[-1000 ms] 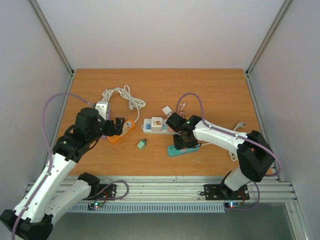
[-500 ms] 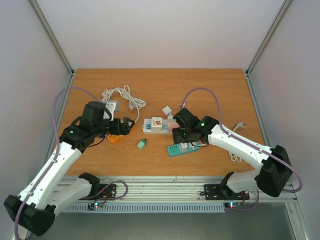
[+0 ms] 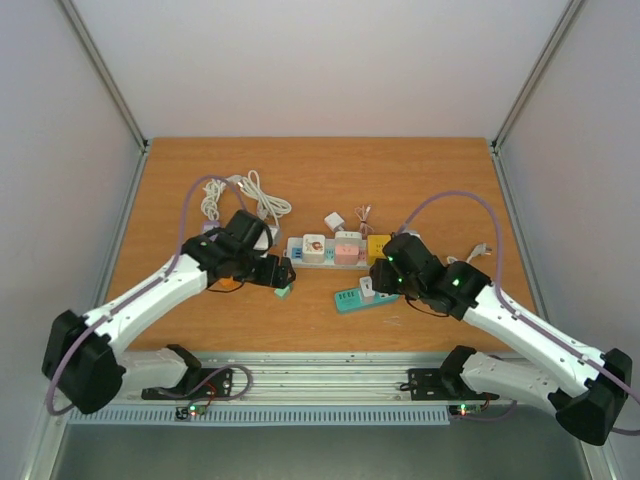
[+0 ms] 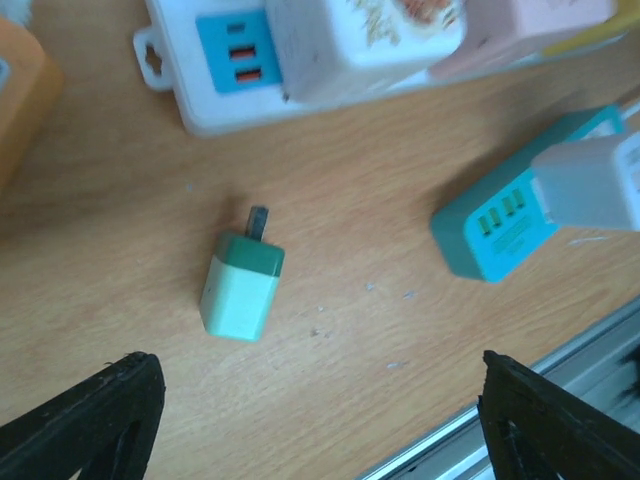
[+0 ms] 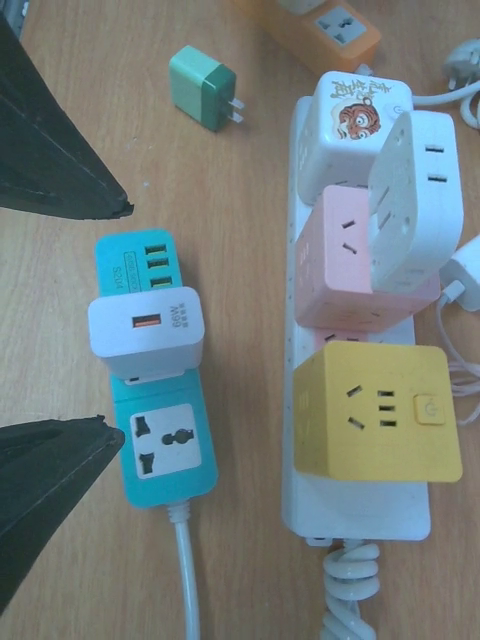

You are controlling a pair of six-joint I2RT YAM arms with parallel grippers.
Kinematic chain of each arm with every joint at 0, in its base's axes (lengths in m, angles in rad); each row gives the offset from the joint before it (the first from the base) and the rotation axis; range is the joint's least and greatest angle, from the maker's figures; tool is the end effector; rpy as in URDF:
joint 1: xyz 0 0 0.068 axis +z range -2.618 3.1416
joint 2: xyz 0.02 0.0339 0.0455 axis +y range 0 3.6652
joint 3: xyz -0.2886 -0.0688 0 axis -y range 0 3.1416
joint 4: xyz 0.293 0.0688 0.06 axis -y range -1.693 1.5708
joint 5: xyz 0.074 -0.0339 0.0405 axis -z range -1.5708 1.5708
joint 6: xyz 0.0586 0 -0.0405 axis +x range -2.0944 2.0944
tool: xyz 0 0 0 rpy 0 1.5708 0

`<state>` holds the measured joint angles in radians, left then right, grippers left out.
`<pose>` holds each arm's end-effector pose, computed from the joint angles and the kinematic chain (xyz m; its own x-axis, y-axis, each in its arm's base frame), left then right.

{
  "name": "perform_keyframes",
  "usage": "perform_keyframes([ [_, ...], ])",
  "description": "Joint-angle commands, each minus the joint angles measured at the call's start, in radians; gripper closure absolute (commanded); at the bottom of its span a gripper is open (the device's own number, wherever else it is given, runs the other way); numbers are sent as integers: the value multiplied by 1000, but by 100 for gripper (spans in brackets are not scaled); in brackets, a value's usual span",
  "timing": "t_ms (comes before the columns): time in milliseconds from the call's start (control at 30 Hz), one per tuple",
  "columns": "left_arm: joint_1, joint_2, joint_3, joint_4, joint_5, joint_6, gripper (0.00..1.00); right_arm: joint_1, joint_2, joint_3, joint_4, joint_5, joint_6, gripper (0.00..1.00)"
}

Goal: Insert the plug

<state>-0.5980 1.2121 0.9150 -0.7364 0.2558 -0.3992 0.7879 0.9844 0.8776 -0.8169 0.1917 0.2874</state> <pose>0.2258 -0.1718 0.2431 -0.9075 0.1632 -0.3871 0.3245 0.8575 -0.3992 0.1753 0.1604 0.2774 -0.7140 -0.3230 -0.6212 -0.4301 0.9024 0.0251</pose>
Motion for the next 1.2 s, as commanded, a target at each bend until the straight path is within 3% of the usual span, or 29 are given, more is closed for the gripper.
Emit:
perform_keyframes([
  [0, -32, 99, -26, 50, -81, -24, 17, -3, -33, -36, 31, 10, 33, 44],
  [400, -32, 345, 20, 76, -64, -11, 37, -3, 23, -47, 50, -28, 60, 48],
  [733, -46, 391, 56, 46, -44, 19, 75, -3, 18, -48, 57, -22, 74, 49],
  [1033, -59, 258, 45, 92, -18, 1, 85, -3, -18, -58, 88, -42, 77, 49],
  [1167, -60, 131, 26, 180, 79, -6, 86, -3, -61, -76, 133, -69, 49, 48],
])
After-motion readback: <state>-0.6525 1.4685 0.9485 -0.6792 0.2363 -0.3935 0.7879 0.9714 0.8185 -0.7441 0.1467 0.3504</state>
